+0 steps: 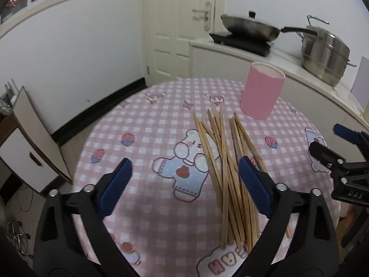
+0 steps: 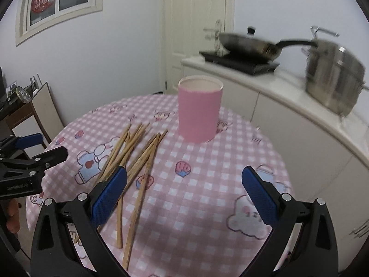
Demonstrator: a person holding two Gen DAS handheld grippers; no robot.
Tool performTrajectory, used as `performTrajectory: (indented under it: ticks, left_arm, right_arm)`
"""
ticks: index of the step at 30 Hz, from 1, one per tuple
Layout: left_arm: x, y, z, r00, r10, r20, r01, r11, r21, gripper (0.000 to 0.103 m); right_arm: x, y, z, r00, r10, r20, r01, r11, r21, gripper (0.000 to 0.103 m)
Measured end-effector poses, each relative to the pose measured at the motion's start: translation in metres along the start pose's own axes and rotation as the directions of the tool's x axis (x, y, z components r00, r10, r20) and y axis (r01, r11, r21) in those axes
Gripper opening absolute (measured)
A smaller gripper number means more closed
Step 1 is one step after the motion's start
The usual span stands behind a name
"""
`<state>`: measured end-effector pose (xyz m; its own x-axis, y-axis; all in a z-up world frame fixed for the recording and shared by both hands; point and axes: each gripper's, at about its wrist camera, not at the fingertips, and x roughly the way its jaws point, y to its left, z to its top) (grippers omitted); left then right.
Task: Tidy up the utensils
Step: 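Lower both tools toward the pile of wooden chopsticks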
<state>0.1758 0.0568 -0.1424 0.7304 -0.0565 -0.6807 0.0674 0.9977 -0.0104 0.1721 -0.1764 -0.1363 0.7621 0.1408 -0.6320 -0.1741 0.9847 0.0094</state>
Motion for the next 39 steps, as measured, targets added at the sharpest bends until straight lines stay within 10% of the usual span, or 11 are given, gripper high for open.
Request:
performTrajectory:
  ticks: [15,39]
  left_arm:
    - [0.099,-0.006,0.008,0.975,0.045,-0.218,-0.038,0.999,0.037,0.078]
    - [0.106,-0.017,0.011,0.968,0.103,-0.231,-0.084,0.993,0.088,0.079]
  right_arm:
    - [0.050,-0.004,0.005,0.995,0.054,-0.085,-0.053,0.998,0.021,0.088]
    - [0.056,-0.005,0.009,0.993,0.075,-0.093,-0.075,0.997,0.006,0.088]
